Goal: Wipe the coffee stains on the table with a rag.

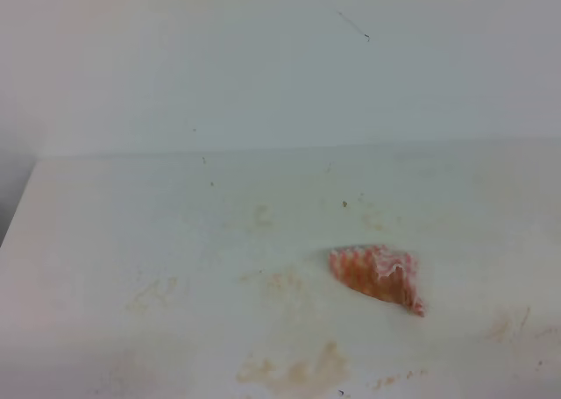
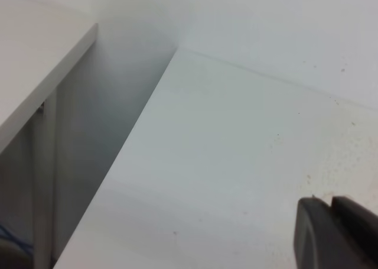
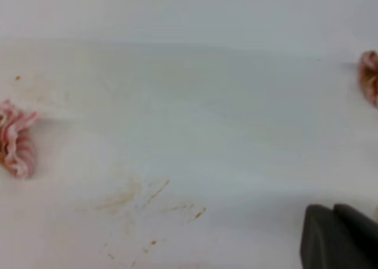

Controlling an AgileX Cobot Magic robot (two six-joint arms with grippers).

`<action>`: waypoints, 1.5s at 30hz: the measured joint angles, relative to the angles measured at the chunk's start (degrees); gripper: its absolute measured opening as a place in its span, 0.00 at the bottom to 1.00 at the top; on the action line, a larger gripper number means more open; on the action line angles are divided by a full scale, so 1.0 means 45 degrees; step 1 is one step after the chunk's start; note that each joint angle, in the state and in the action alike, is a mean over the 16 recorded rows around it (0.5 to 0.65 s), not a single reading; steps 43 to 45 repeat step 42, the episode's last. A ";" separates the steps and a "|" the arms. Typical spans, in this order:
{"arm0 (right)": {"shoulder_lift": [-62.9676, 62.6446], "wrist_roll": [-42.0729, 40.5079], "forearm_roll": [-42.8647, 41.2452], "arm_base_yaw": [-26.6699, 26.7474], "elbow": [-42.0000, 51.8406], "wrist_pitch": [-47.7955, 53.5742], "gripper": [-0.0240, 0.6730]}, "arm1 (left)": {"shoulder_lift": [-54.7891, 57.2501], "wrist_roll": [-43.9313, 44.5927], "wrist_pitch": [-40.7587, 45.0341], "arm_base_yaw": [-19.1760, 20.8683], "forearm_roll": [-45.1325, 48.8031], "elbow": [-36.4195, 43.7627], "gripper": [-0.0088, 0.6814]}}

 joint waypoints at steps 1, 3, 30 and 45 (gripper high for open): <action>-0.0018 -0.0043 0.0017 0.0142 0.0134 0.0048 0.03 | 0.0000 0.0000 0.0000 0.0000 0.0000 0.0000 0.01; -0.0030 -0.0113 0.0064 0.0423 0.0359 0.0096 0.03 | 0.0000 0.0000 0.0000 0.0000 0.0000 0.0000 0.01; -0.0031 -0.0230 0.0508 0.0971 0.0935 -0.0057 0.03 | 0.0000 0.0000 0.0000 0.0000 0.0000 0.0000 0.01; -0.0031 -0.0234 0.0514 0.0971 0.0935 -0.0057 0.03 | 0.0000 0.0000 0.0000 0.0000 0.0000 0.0000 0.01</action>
